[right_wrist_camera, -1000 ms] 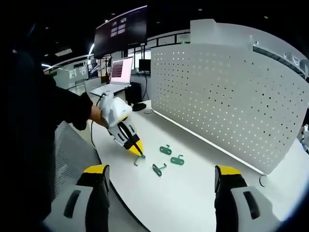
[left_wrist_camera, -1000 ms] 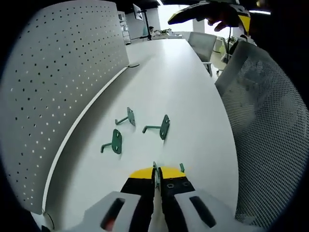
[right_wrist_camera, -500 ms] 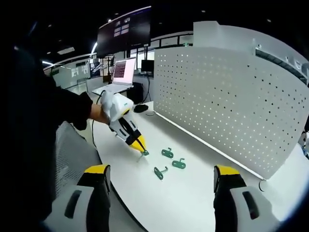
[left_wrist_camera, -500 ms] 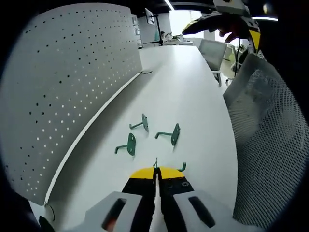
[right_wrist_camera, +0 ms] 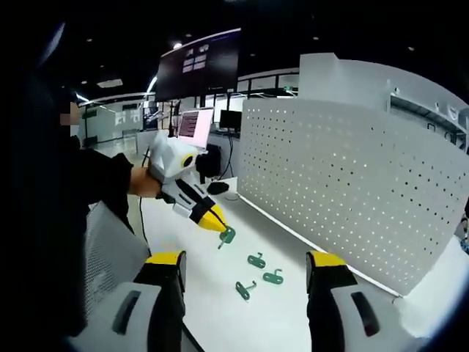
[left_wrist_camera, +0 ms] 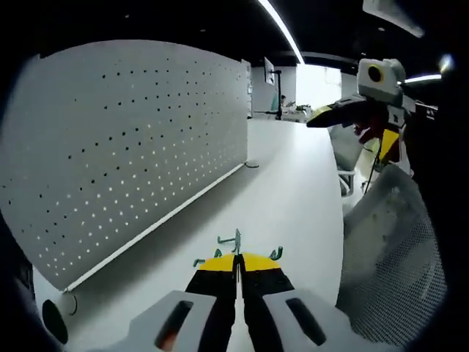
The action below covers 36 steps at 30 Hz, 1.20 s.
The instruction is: Insert the hook assembly into the mounting plate slot until the hook locks in place.
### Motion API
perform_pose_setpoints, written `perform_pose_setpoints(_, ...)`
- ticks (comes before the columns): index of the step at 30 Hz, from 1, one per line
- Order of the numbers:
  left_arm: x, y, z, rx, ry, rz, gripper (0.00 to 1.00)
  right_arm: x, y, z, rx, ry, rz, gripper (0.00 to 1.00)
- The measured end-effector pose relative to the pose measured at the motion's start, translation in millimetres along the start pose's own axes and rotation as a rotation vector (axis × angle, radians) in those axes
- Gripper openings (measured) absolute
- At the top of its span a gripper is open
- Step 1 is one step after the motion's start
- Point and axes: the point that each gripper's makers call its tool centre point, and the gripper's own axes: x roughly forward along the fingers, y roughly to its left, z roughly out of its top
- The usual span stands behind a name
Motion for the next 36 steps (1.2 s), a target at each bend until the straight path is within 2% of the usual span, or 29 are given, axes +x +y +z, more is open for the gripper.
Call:
perform_pose_setpoints(6,-7.8,-8.3,34.8,-0.078,-0.121,0.009,0.01,2.7,6.0,16.7,0.014,-0.057,-0.002,0.43)
perform_pose_setpoints(16,-21.2,-24.4,72.9,-0.105,-0.234,0.012,0.01,10.7,14.5,40.7,0.028,-0.134,-0.02,0.28)
perform_pose_setpoints(24,-29.4,-38.7,97.8,-0.083,-0.296,0.015,0.01,15.8,16.0,49.0,0.052,-0.156,-0.057,0.2)
perform_pose_setpoints(31,-32.0,-58.8,117.4,-0.056,-0.336,-0.014,0.01,17.5,14.0,55.3,0.032,-0.17,-0.087,0.14)
perform_pose_setpoints(36,-31.6,-66.8,124.2,-0.053,-0.352,-0.035,0.01,18.7,9.9,57.0,-0.001,-0.167,-0.12,0.1)
